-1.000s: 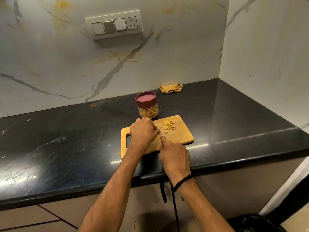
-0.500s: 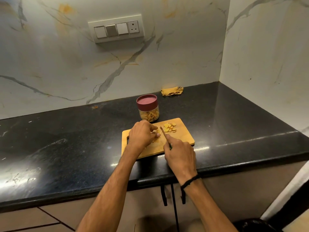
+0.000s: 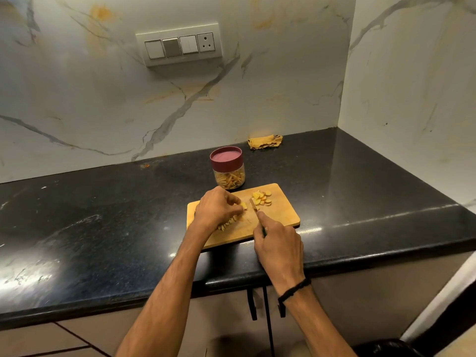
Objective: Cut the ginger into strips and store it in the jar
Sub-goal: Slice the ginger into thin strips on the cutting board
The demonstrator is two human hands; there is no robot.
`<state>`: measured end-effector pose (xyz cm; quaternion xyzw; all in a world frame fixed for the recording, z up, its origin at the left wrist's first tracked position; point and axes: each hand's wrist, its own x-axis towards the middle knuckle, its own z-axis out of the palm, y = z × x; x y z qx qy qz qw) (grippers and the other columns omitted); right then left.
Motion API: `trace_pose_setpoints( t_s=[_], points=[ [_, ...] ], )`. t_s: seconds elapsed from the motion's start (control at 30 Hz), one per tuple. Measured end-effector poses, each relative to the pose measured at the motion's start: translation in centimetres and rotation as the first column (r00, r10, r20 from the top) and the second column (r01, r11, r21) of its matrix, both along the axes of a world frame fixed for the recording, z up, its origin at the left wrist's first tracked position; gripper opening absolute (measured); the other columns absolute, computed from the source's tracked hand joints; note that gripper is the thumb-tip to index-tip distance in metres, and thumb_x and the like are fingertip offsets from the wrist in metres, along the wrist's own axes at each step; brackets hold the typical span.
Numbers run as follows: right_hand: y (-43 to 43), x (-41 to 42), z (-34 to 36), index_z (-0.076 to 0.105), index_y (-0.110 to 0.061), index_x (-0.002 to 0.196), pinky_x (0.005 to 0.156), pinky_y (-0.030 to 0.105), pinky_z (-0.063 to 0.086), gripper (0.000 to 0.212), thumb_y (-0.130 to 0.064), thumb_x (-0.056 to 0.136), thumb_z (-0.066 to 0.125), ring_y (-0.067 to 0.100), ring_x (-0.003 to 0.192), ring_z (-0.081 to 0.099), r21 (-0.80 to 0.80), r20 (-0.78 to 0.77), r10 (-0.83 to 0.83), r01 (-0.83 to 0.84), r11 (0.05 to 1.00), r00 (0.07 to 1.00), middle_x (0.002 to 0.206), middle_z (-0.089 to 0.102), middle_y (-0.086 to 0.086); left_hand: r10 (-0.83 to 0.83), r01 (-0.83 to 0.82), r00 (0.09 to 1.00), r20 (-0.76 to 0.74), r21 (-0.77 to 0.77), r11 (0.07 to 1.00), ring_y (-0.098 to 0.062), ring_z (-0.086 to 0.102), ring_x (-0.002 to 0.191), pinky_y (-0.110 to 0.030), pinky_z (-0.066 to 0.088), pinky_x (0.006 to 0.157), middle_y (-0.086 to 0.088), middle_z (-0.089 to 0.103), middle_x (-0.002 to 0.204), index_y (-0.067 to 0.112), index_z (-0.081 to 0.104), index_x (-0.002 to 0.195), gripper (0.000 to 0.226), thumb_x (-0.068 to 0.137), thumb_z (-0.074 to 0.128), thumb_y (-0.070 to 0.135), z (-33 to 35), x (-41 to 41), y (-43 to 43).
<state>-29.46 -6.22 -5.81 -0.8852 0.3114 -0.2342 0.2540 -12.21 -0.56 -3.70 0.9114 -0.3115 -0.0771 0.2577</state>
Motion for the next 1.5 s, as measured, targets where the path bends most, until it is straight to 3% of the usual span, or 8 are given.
trace_pose_setpoints(
  t_s=[0.23,0.37,0.53,0.7,0.93,1.1,1.2,1.5],
  points=[
    [0.2,1.3,0.3,0.040,-0.035,0.145,0.045,0.009,0.024,0.043,-0.036,0.102,0.042,0.002,0.056,0.040,-0.017,0.022,0.047,-0.046,0.999,0.999,0.073,0.049,-0.012,-0.022,0.022,1.000,0.011,-0.001,1.000,-0.004,0.063,0.084,-0.024,0.055,0.076,0.003,0.074,0.115,0.021,0.074,0.118,0.034,0.086,0.078,0.032,0.0,-0.3,-0.1],
    [0.0,1.7,0.2,0.041,-0.035,0.145,0.045,0.010,0.021,0.042,-0.035,0.103,0.041,0.004,0.063,0.044,-0.039,0.029,0.048,-0.047,0.998,0.998,0.079,0.059,-0.008,-0.011,0.011,1.000,0.012,-0.002,1.000,-0.003,0.062,0.079,-0.015,0.048,0.063,0.004,0.073,0.115,0.021,0.074,0.119,0.034,0.087,0.077,0.031,-0.2,-0.5,-0.2],
    [0.0,2.1,0.1,0.041,-0.034,0.144,0.045,0.011,0.020,0.041,-0.036,0.103,0.040,0.004,0.065,0.044,-0.041,0.013,0.051,-0.050,0.998,0.999,0.082,0.060,-0.008,-0.011,0.011,1.000,-0.014,-0.016,1.000,-0.001,0.059,0.073,-0.014,0.045,0.059,0.004,0.072,0.119,0.021,0.074,0.120,0.033,0.088,0.076,0.029,-0.3,-0.5,-0.2],
    [0.0,2.4,0.0,0.040,-0.034,0.145,0.045,0.012,0.022,0.042,-0.036,0.103,0.039,0.005,0.063,0.044,-0.043,0.014,0.043,-0.043,0.998,0.999,0.080,0.060,-0.008,-0.004,0.003,0.999,-0.036,-0.036,0.999,-0.001,0.059,0.075,-0.017,0.051,0.064,0.003,0.071,0.121,0.020,0.073,0.120,0.032,0.089,0.075,0.028,-0.4,-0.4,-0.1],
    [-0.3,1.6,0.0,0.042,-0.031,0.146,0.064,0.020,0.041,0.043,-0.035,0.103,0.040,0.009,0.081,0.058,-0.024,0.014,-0.048,0.048,0.999,0.999,0.102,0.070,-0.005,-0.004,0.002,0.999,-0.034,-0.049,0.999,-0.002,0.058,0.085,-0.018,0.050,0.070,0.002,0.070,0.126,0.019,0.072,0.121,0.036,0.087,0.077,0.029,-0.5,-0.2,-0.1],
    [-0.1,1.7,-0.1,0.043,-0.032,0.145,0.061,0.014,0.036,0.043,-0.035,0.102,0.042,0.003,0.070,0.046,-0.004,0.043,-0.013,0.013,1.000,0.999,0.097,0.070,-0.006,-0.004,0.003,1.000,-0.028,-0.045,0.999,-0.002,0.058,0.076,-0.018,0.049,0.063,0.001,0.070,0.124,0.023,0.071,0.124,0.037,0.088,0.075,0.030,-0.5,-0.4,-0.1],
    [-0.1,1.9,-0.2,0.046,-0.032,0.143,0.063,0.015,0.040,0.042,-0.035,0.101,0.044,0.003,0.070,0.046,0.013,0.054,0.011,-0.012,1.000,0.998,0.097,0.070,-0.006,0.008,-0.009,1.000,-0.026,-0.049,0.999,-0.003,0.061,0.078,-0.020,0.053,0.063,0.003,0.070,0.122,0.024,0.072,0.122,0.035,0.088,0.076,0.032,-0.6,-0.3,-0.1],
    [-0.1,1.6,-0.1,0.044,-0.031,0.144,0.053,0.011,0.027,0.042,-0.034,0.102,0.042,0.005,0.070,0.049,-0.013,0.059,-0.015,0.015,1.000,0.998,0.097,0.070,-0.006,0.022,-0.023,1.000,-0.007,-0.055,0.998,-0.002,0.060,0.079,-0.019,0.052,0.068,0.003,0.072,0.119,0.020,0.074,0.118,0.035,0.085,0.079,0.031,-0.8,-0.3,0.0]
  ],
)
